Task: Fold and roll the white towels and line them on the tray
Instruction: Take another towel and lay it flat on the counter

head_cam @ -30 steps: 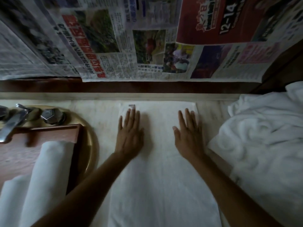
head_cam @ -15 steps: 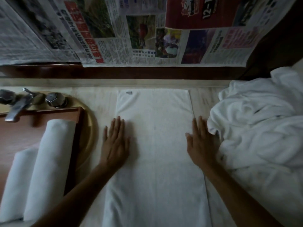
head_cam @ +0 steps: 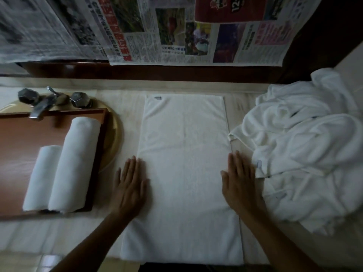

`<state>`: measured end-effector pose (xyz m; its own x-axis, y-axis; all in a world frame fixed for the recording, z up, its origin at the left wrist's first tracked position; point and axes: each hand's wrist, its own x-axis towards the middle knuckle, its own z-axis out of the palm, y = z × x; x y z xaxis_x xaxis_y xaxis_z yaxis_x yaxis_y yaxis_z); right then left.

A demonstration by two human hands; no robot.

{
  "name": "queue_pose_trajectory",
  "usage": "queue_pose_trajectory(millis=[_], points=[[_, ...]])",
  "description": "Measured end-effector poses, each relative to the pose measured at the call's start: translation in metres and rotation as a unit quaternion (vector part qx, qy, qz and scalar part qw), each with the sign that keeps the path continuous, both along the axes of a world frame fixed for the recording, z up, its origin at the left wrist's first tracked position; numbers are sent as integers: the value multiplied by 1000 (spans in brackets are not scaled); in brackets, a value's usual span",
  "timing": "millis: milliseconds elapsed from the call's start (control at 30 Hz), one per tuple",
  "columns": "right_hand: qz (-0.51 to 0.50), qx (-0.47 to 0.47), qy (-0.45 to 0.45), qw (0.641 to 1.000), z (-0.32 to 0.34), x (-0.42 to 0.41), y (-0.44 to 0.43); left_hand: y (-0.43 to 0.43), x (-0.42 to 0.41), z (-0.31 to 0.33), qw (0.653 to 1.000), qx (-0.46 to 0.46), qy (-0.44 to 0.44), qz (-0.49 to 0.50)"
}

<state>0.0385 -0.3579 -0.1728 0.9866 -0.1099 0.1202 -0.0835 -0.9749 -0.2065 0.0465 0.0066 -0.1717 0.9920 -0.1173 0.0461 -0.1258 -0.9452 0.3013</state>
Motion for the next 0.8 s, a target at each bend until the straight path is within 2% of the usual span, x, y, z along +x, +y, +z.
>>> queue_pose_trajectory(millis=[67, 133, 233, 500, 600, 733, 800], points=[[8, 35, -11, 999, 6, -23, 37, -33, -23, 8, 999, -39, -21, -28], [59, 69, 4, 996, 5, -55, 82, -72, -48, 8, 994, -82, -16, -68], [134, 50, 2, 990, 0, -89, 100, -86, -79, -1, 992, -83, 9, -92], [63, 18, 17, 998, 0, -90, 25, 13, -89, -6, 1000, -16, 7, -22], [12, 20, 18, 1000, 6, -79, 33, 5, -78, -1, 999, -20, 22, -13], [67, 16, 17, 997, 2, -70, 68, -37, -68, 2, 996, -12, 39, -75], [71, 10, 27, 997, 0, -68, 72, -40, -69, -1, 995, 2, 58, -75]])
